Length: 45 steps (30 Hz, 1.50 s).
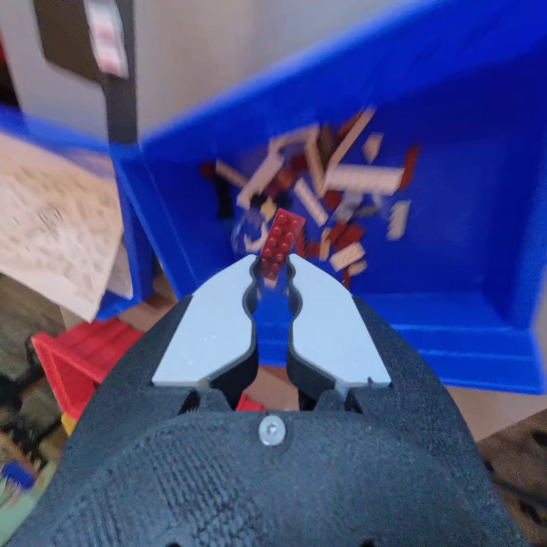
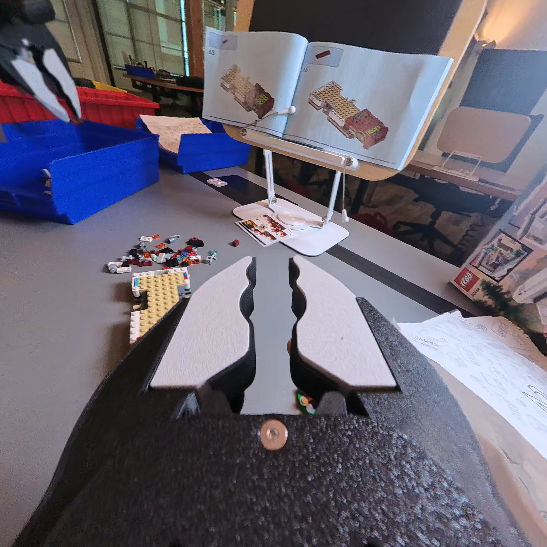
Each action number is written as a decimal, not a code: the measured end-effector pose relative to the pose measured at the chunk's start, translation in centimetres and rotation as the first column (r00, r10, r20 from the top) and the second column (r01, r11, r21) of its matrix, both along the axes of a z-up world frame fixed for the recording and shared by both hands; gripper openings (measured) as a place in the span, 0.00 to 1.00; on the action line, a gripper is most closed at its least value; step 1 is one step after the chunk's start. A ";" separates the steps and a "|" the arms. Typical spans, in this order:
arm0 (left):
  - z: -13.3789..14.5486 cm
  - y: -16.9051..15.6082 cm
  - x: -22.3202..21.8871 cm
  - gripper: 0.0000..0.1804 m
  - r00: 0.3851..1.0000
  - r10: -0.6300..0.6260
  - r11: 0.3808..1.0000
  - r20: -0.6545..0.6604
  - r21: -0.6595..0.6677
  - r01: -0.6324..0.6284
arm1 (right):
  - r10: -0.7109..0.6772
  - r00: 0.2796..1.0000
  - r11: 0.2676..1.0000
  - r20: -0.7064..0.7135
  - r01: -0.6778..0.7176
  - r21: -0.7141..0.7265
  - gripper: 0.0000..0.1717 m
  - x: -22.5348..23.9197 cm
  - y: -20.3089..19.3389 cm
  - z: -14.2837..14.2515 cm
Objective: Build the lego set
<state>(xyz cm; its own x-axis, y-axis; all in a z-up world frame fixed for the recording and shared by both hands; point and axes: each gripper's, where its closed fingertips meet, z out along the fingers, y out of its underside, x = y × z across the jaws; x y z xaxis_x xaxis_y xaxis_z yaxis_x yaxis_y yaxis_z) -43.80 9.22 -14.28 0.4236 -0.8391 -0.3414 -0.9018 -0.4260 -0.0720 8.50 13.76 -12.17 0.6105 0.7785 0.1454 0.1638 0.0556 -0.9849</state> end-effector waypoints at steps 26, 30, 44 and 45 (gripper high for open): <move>-6.8 -7.0 44.7 0.09 0.691 -0.409 0.891 0.596 0.096 0.444 | 0.386 0.855 0.923 0.346 -0.364 -0.128 0.10 -7.1 -12.0 -7.2; -6.3 -8.0 44.6 0.14 0.618 -0.378 0.889 0.690 0.084 0.450 | 0.551 0.799 0.834 0.242 -0.524 -0.172 0.10 -6.6 -13.4 -6.5; -5.8 -10.6 47.4 0.09 0.359 -0.139 0.885 0.923 -0.047 0.463 | 0.810 0.582 0.551 0.072 -0.712 -0.436 0.10 -3.7 -13.7 -5.7; -5.9 -10.0 47.5 0.09 0.365 -0.130 0.898 0.922 -0.047 0.437 | 0.802 0.591 0.562 0.089 -0.695 -0.448 0.10 -3.5 -13.0 -5.9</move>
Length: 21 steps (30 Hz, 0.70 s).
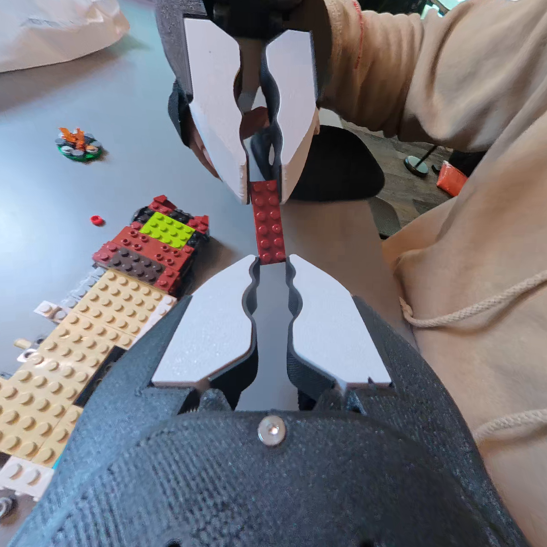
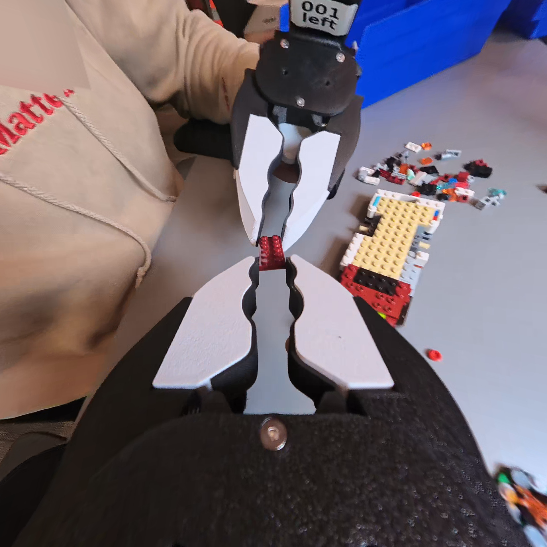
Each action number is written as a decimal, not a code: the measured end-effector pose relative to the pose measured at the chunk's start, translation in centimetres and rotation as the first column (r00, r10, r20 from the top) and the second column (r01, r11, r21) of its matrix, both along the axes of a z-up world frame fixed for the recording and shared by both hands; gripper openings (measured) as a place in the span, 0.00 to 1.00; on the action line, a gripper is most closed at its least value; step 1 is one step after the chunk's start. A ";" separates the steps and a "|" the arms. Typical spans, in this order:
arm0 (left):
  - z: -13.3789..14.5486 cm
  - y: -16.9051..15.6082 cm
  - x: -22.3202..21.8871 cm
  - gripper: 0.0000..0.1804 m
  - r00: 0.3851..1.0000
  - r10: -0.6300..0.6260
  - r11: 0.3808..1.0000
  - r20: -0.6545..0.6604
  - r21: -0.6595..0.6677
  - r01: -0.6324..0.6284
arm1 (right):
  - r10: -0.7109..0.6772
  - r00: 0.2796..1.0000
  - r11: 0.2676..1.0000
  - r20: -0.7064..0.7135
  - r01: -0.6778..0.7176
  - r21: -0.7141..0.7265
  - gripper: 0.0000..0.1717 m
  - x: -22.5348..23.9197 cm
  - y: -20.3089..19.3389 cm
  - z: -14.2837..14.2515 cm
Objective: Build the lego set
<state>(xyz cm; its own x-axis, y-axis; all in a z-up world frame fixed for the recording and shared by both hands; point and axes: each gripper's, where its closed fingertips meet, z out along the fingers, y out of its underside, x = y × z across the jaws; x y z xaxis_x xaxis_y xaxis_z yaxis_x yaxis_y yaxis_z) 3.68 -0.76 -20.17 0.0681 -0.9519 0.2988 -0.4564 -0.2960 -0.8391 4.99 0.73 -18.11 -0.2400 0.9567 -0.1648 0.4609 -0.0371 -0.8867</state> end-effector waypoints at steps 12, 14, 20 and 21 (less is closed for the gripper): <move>-2.2 3.3 -0.9 0.09 0.974 0.193 0.981 -0.120 0.011 -0.193 | -0.038 0.961 0.948 0.275 -0.052 0.313 0.18 -0.2 3.2 -2.0; -2.4 3.5 -0.9 0.09 0.968 0.208 0.978 -0.143 0.037 -0.205 | -0.034 0.940 0.921 0.338 -0.102 0.376 0.18 -0.5 3.1 -2.4; -2.6 3.5 -0.9 0.09 0.958 0.227 0.973 -0.178 0.078 -0.216 | -0.038 0.875 0.842 0.482 -0.231 0.487 0.14 -1.1 3.4 -3.9; -2.5 3.5 -0.9 0.09 0.957 0.228 0.973 -0.178 0.080 -0.217 | -0.038 0.867 0.836 0.497 -0.245 0.491 0.13 -1.1 3.5 -4.0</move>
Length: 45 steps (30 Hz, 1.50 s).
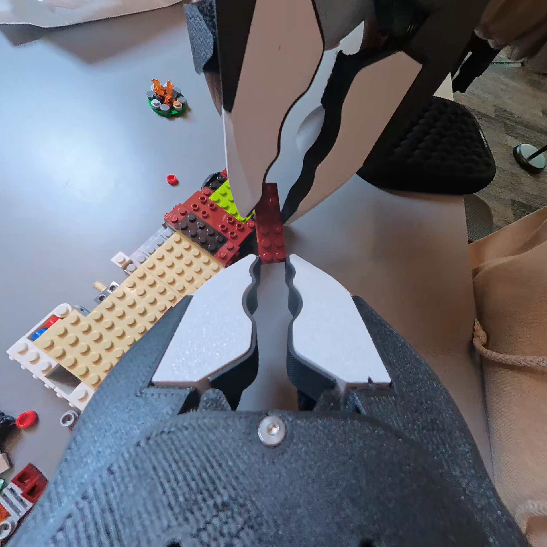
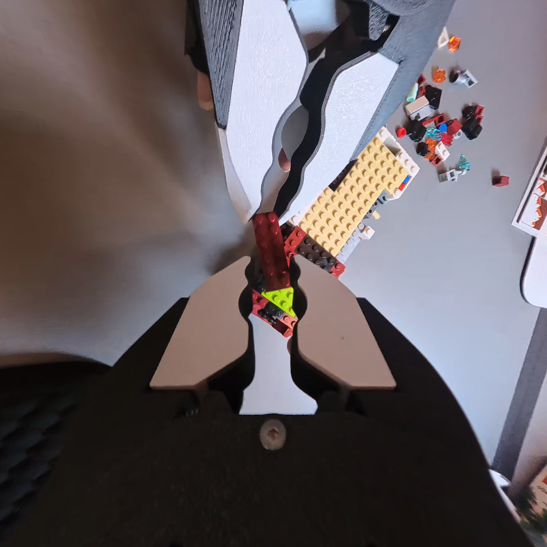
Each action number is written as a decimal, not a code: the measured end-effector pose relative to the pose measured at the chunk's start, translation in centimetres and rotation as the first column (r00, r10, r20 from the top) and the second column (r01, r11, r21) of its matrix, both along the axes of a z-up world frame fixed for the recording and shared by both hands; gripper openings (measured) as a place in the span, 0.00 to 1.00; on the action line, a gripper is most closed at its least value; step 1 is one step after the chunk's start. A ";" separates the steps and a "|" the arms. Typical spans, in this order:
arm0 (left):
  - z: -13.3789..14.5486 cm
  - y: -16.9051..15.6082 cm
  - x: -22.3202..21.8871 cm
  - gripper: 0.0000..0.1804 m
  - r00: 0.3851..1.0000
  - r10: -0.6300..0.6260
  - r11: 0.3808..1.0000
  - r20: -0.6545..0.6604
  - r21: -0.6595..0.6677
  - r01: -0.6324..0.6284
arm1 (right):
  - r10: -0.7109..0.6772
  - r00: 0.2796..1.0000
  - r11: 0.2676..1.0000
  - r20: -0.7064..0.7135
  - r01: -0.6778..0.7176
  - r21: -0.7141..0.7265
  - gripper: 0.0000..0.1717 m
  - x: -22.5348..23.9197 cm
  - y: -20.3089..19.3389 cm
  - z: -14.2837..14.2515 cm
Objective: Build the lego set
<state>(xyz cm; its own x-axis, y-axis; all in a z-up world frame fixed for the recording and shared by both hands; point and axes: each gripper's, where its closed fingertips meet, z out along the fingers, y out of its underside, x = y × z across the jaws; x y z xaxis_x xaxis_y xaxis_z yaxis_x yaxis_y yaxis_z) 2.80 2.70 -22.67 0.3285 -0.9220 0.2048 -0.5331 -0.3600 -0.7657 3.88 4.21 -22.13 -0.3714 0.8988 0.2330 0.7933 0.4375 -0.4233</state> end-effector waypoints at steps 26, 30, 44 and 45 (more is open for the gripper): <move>-0.6 6.6 -11.9 0.39 0.949 0.249 0.956 -0.195 0.209 -0.208 | 0.363 0.895 0.922 0.261 -0.385 0.037 0.10 2.8 2.8 -1.6; -2.0 6.7 -12.2 0.40 0.946 0.241 0.962 -0.219 0.187 -0.201 | 0.431 0.845 0.890 0.317 -0.456 0.003 0.10 2.3 2.8 -2.0; -3.0 5.9 -11.1 0.36 0.968 0.182 0.976 -0.171 0.147 -0.157 | 0.111 0.993 0.992 0.043 -0.109 -0.058 0.14 1.7 3.5 0.0; -3.0 5.8 -10.9 0.35 0.970 0.176 0.978 -0.169 0.146 -0.152 | 0.046 0.999 0.995 -0.006 -0.046 -0.088 0.11 1.5 3.3 0.2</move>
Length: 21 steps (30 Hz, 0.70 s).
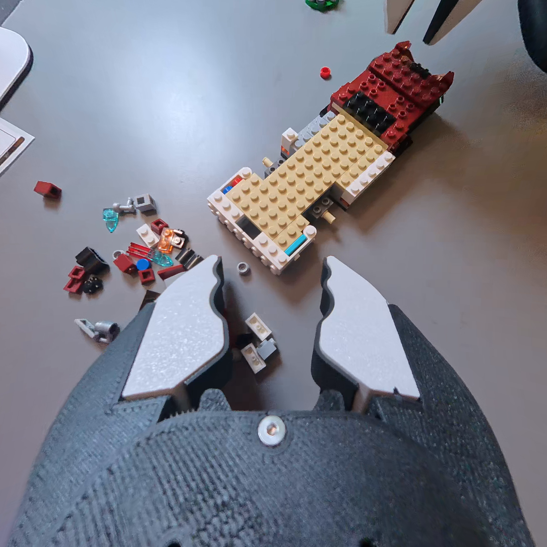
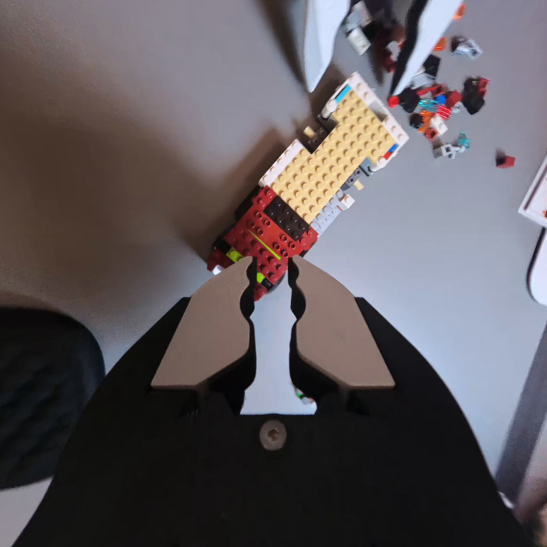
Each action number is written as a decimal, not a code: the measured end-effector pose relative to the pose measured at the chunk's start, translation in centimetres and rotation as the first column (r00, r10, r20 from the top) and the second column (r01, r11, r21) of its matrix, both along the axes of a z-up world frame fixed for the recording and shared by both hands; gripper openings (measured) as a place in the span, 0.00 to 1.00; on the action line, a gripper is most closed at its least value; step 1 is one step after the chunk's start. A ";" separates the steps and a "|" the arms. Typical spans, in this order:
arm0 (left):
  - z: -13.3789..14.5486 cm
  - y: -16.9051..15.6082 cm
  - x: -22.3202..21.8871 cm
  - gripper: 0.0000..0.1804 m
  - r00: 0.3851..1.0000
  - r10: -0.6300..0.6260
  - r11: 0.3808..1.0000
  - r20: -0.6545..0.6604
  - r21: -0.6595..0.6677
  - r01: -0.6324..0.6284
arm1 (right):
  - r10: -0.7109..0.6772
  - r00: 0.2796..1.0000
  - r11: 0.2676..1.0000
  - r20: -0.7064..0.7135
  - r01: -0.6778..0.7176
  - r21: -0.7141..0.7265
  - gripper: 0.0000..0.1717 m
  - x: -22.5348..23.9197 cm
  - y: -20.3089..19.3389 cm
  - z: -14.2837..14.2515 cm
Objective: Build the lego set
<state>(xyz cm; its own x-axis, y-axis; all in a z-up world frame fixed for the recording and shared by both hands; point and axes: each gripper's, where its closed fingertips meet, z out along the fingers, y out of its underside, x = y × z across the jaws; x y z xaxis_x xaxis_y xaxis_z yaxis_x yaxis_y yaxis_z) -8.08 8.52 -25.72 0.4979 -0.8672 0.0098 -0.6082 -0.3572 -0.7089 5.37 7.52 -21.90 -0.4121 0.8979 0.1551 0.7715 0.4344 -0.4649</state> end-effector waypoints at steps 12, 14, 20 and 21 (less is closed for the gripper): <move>-0.3 -0.3 0.9 0.27 1.000 -0.012 0.999 -0.029 0.035 0.013 | -0.273 0.960 0.958 -0.055 0.266 -0.111 0.04 0.1 -0.7 -1.6; -0.4 -0.3 0.9 0.26 0.999 -0.011 0.999 -0.034 0.038 0.012 | -0.261 0.965 0.961 -0.040 0.255 -0.105 0.05 0.2 -0.8 -1.7; -0.2 -0.6 0.7 0.19 0.999 -0.014 1.000 -0.033 0.018 0.014 | -0.270 0.963 0.958 -0.007 0.268 -0.097 0.06 0.4 -0.9 -1.6; -0.2 -0.8 0.7 0.19 0.999 -0.018 1.000 -0.032 0.008 0.018 | -0.276 0.961 0.956 -0.011 0.273 -0.103 0.06 0.4 -1.0 -1.4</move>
<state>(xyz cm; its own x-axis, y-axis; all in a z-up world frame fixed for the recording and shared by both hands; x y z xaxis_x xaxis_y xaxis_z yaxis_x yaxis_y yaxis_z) -7.39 7.70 -25.95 0.4822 -0.8760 -0.0133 -0.6368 -0.3400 -0.6920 5.81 6.53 -23.29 -0.1445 0.9873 0.0667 0.8422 0.1581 -0.5155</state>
